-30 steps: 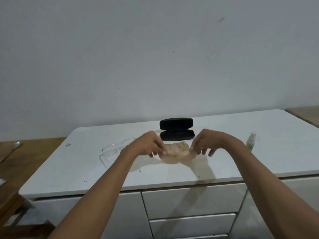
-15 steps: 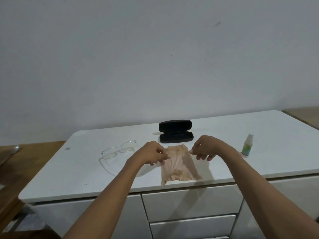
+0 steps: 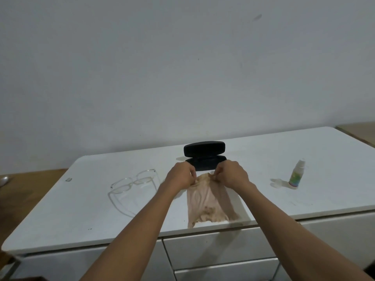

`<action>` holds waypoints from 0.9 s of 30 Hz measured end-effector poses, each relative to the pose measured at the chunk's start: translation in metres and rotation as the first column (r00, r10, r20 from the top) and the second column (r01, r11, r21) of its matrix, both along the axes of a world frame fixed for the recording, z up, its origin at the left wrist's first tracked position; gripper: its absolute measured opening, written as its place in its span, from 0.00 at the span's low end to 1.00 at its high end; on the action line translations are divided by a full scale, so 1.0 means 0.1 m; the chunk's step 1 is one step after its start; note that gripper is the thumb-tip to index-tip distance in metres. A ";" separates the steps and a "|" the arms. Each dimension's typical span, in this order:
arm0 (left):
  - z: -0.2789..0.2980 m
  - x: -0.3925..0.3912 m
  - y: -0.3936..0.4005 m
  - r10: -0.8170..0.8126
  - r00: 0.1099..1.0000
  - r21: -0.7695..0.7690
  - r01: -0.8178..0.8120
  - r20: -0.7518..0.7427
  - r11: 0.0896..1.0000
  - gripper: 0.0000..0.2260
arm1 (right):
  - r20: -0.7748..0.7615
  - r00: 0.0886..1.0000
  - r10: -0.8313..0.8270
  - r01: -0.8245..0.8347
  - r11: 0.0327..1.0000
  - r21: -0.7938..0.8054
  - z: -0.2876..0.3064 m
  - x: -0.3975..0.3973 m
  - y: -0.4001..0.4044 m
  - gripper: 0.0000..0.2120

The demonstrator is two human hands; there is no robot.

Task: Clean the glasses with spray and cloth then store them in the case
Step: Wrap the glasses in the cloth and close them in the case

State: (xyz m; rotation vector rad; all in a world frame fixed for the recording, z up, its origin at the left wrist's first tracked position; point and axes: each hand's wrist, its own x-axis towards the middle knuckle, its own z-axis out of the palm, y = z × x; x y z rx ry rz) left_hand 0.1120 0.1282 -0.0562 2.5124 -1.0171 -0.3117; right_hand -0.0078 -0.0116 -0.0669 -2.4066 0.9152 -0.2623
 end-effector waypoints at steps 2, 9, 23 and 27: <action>0.00 0.03 0.00 0.008 1.000 -0.039 -0.009 -0.018 0.999 0.05 | 0.050 0.999 -0.012 0.010 0.999 0.034 0.00 0.02 -0.04 0.01; 0.03 0.06 0.04 0.129 0.976 -0.313 -0.179 -0.173 0.933 0.09 | 0.231 0.967 -0.105 0.070 0.985 0.156 -0.06 0.00 -0.07 0.10; -0.01 -0.06 0.33 -0.082 0.997 -0.038 0.081 -0.009 0.996 0.29 | 0.018 0.968 0.251 -0.251 0.967 0.036 -0.06 -0.35 -0.05 0.27; 0.15 -0.25 0.53 -0.166 0.986 0.291 0.169 -0.036 0.942 0.47 | -0.258 0.920 0.295 -0.278 0.955 0.100 0.04 -0.61 0.00 0.48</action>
